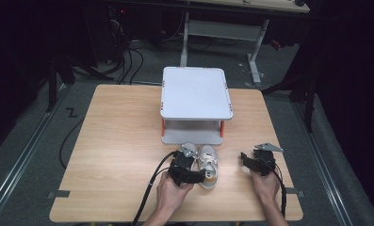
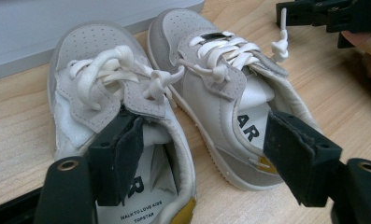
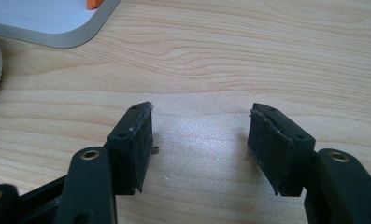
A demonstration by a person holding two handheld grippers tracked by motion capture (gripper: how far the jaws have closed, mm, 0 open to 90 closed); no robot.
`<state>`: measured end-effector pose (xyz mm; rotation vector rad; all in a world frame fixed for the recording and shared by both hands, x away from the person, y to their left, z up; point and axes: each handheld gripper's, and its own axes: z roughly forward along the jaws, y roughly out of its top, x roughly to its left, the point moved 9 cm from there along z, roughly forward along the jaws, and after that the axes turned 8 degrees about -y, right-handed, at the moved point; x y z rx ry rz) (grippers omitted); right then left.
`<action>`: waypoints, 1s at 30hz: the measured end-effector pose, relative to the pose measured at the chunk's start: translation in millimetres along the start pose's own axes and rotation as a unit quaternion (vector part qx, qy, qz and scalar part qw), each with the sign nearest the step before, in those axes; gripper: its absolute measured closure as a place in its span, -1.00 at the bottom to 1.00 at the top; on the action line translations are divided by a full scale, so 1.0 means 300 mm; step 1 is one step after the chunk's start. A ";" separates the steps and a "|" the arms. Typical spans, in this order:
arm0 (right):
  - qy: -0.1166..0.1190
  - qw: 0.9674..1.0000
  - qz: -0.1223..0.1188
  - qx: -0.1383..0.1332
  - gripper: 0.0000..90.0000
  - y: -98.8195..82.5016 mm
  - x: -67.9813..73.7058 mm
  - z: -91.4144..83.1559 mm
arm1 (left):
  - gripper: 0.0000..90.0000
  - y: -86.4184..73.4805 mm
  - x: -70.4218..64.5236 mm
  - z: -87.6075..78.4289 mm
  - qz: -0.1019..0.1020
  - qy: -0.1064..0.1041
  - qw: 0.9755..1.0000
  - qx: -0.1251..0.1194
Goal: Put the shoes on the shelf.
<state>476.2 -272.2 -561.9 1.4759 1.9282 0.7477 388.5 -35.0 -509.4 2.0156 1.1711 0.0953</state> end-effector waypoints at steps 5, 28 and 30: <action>0.000 1.000 0.000 0.000 -0.11 0.000 0.000 0.000 | -0.36 0.003 0.000 0.000 -0.007 -0.009 1.000 -0.001; 0.004 1.000 -0.003 -0.001 -0.11 0.001 0.004 0.001 | 0.02 0.012 0.004 0.045 -0.005 0.017 1.000 0.017; 0.004 1.000 -0.003 -0.001 -0.11 0.001 0.004 0.001 | 0.03 0.012 0.000 0.051 0.001 0.027 0.999 0.017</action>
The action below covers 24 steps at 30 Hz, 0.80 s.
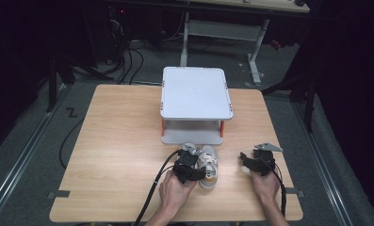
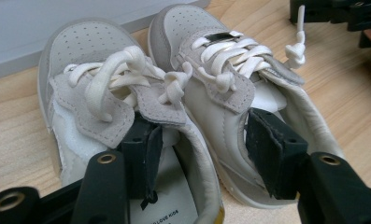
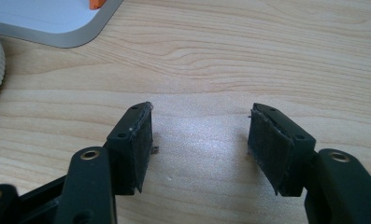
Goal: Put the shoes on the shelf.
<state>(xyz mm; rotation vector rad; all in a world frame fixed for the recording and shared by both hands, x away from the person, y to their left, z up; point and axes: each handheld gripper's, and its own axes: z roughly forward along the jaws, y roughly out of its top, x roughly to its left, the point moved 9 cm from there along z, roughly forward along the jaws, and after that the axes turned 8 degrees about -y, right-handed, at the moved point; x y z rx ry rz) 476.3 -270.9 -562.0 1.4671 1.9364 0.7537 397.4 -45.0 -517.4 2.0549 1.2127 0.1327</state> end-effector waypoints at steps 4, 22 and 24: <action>0.001 1.000 -0.001 0.000 -0.11 0.000 0.000 0.000 | 0.03 0.000 0.002 0.007 0.001 -0.003 1.000 0.001; 0.001 1.000 -0.002 0.000 -0.11 0.000 0.001 0.000 | 0.61 -0.003 -0.009 0.012 0.037 0.012 0.999 0.031; 0.001 1.000 -0.002 0.000 -0.12 0.000 0.001 0.000 | 0.65 -0.004 -0.007 0.008 0.033 0.007 0.999 0.031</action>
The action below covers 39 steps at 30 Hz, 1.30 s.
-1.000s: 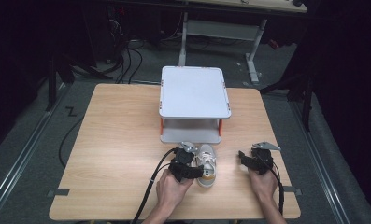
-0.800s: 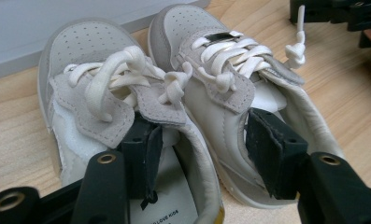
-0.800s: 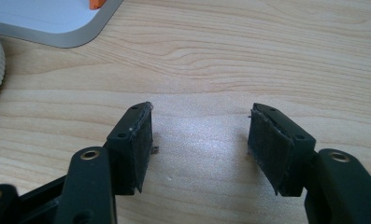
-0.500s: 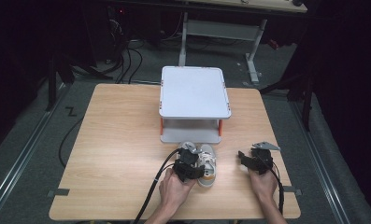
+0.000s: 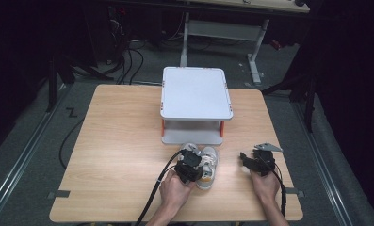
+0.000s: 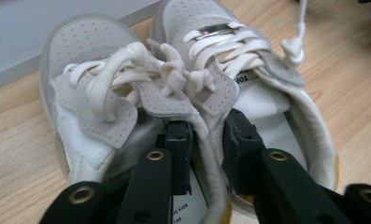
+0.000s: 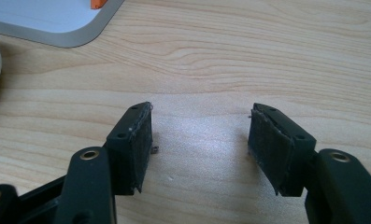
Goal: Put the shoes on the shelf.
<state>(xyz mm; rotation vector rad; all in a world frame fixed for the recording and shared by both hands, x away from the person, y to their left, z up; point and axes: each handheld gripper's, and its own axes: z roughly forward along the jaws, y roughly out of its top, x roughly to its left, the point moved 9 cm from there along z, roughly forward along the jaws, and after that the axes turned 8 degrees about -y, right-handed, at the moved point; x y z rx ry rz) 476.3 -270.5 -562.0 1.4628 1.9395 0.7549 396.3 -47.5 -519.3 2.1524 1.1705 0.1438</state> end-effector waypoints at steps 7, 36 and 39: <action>-0.001 1.000 0.001 0.001 -0.12 -0.001 0.002 -0.001 | 0.71 -0.004 -0.002 -0.005 0.006 -0.007 1.000 -0.002; 0.001 1.000 0.000 0.001 -0.13 0.000 0.002 0.000 | 0.81 0.005 0.015 -0.118 0.024 -0.054 0.998 -0.024; 0.002 1.000 0.000 0.001 -0.13 0.000 0.002 -0.001 | 0.81 0.021 0.027 -0.137 0.026 -0.054 0.998 -0.031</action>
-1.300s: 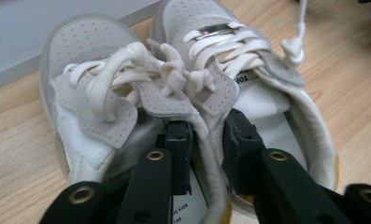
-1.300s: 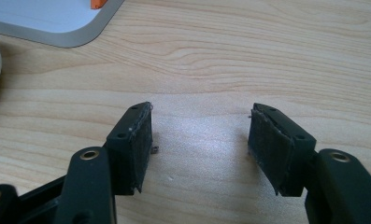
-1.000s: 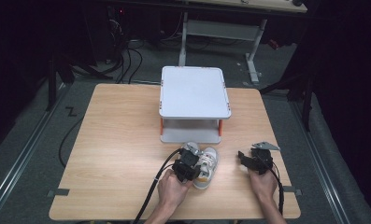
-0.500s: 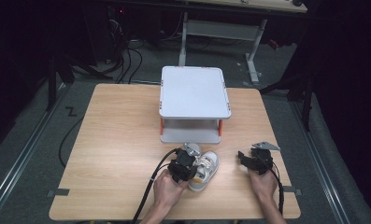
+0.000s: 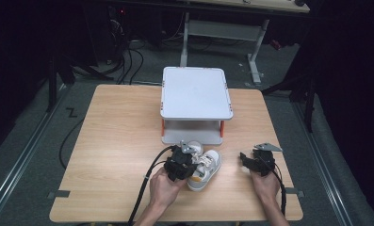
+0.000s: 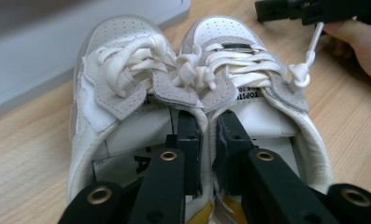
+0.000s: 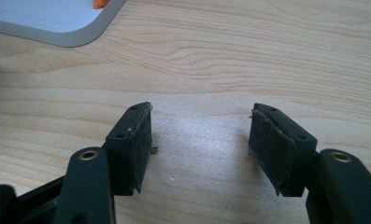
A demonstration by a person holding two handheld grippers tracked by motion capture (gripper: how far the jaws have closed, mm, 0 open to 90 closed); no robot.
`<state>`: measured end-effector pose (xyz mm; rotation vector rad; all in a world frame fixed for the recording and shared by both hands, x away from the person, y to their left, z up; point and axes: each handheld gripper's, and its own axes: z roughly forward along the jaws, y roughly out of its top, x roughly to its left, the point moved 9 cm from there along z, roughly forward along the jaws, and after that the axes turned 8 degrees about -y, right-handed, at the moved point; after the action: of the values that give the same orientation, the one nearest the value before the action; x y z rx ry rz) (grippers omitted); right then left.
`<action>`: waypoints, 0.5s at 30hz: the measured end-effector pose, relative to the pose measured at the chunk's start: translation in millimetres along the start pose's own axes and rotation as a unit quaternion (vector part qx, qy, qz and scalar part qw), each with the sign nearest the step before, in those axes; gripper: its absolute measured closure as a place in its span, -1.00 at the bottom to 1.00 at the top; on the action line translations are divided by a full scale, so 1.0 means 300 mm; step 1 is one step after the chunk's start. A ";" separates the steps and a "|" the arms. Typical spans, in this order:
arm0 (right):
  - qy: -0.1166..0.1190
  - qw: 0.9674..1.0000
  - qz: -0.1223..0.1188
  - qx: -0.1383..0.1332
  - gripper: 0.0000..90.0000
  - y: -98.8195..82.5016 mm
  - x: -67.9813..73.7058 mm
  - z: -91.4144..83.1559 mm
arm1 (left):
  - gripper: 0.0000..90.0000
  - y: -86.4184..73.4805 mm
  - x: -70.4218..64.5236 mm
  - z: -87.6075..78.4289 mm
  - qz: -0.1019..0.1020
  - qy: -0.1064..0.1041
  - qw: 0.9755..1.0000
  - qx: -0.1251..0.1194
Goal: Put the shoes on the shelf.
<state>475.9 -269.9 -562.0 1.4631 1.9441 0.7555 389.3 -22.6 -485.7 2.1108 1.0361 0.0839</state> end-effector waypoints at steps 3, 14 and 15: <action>0.001 1.000 -0.001 0.000 -0.13 0.000 0.000 0.000 | 0.81 0.015 0.019 -0.015 0.000 0.001 1.000 -0.007; 0.031 0.999 0.010 -0.017 0.00 0.044 0.005 -0.054 | 0.81 0.060 0.091 -0.006 -0.006 0.021 1.000 -0.014; 0.039 0.999 0.009 -0.024 0.00 0.062 0.012 -0.072 | 0.81 0.066 0.097 -0.002 -0.003 0.023 1.000 -0.013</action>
<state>471.2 -264.1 -534.3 1.4443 1.9589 0.8728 421.3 -9.5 -479.7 2.0905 1.0634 0.1439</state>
